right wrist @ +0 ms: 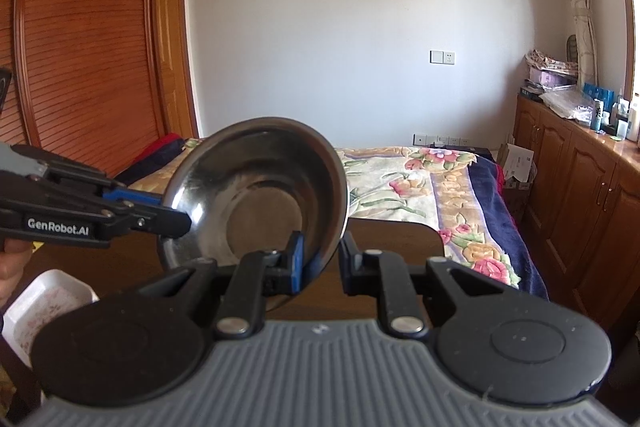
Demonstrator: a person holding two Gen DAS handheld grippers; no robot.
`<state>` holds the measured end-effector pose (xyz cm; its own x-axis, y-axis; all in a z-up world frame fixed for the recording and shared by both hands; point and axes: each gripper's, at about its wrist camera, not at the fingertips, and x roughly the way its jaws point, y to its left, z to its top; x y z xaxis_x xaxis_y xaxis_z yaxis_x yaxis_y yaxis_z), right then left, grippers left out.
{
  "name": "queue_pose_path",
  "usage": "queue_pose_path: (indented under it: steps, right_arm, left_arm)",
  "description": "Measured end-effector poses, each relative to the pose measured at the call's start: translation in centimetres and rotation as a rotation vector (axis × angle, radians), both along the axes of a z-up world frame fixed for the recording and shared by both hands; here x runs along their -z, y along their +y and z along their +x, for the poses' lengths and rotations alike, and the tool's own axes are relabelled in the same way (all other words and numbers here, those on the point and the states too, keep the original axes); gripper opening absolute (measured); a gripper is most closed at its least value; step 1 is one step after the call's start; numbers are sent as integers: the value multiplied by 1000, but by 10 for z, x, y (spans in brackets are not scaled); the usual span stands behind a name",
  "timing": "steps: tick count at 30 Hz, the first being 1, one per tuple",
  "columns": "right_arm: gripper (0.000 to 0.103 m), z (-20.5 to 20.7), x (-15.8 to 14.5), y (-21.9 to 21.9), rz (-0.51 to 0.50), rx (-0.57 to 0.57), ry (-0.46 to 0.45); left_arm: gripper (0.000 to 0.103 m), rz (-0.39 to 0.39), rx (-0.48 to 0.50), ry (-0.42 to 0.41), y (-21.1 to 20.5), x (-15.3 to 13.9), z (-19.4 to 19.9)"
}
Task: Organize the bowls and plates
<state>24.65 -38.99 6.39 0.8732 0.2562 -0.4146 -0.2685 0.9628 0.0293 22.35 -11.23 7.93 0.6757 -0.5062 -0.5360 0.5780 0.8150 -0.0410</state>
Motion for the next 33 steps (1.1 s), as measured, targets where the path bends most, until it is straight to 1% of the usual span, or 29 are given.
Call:
queue_pose_path:
  steps: [9,13,18,25,33]
  right_arm:
    - [20,-20,1,14,-13,-25,7]
    - [20,-30,9,21,-5,-37,12]
    - [20,-42,19,30,-2,-56,29]
    - [20,-60,24,41,5,-85,32]
    - [20,-75,41,52,14,-107,46]
  left_arm:
    - [21,-10,-6,0,22,8,-22]
    - [21,-27,-12,7,34,19,-36]
    - [20,-28,-23,13,45,30,-51]
    - [20,-30,-41,9,58,38,-73]
    - [20,-34,-70,29,70,58,-99]
